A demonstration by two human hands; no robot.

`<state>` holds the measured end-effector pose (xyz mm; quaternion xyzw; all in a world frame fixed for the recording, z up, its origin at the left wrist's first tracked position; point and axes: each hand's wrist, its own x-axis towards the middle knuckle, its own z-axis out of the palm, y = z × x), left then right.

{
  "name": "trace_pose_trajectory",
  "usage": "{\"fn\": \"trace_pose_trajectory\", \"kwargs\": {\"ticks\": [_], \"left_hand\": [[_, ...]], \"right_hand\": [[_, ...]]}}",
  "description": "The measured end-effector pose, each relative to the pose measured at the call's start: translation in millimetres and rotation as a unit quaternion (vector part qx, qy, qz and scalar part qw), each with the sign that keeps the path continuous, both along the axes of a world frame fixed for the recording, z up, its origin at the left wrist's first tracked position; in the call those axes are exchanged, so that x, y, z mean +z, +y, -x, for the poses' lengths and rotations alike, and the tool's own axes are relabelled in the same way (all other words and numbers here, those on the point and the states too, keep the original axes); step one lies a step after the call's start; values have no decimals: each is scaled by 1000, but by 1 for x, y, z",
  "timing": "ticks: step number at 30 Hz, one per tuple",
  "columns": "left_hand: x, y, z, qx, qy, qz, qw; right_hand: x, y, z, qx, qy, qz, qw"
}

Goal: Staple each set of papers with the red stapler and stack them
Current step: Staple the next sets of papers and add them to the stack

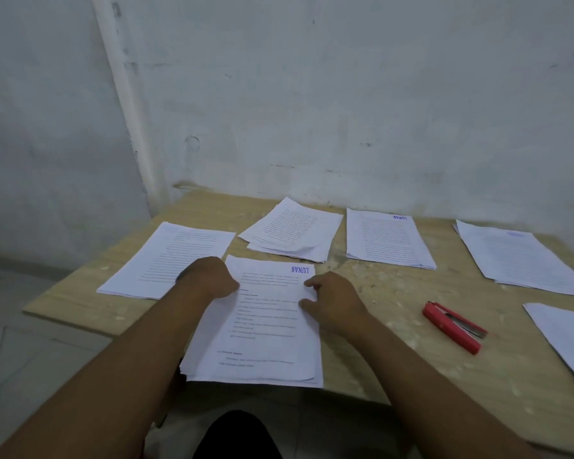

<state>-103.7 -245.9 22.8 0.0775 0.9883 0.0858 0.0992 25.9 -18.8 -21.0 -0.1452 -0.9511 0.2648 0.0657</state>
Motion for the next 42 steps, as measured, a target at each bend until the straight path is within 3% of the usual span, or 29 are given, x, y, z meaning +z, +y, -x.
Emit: {"fn": "trace_pose_trajectory", "kwargs": {"ticks": [8,16,19,22,24,28,35,38,42], "left_hand": [[4,18,-9,57,-44,-46,996],[20,42,-34,84,-56,-173,980],[29,47,-44,81,-60,-256,961],[41,53,-55,59,-45,-360,930],[54,60,-66,41,-29,-426,903],[72,75,-82,-5,2,-527,850],[91,107,-107,-75,43,-621,779],[92,122,-118,-90,42,-649,754],[76,135,-129,-115,37,-658,743]], "right_hand": [[-21,0,-25,23,67,-27,997],[-18,8,-31,41,72,23,996],[-12,9,-40,25,120,161,979],[5,13,-44,-40,156,345,925],[18,23,-46,-87,126,436,887],[27,49,-50,-84,115,542,828],[93,82,-85,-91,319,419,845],[114,93,-102,-83,366,342,862],[112,100,-120,-88,371,322,867]]}}
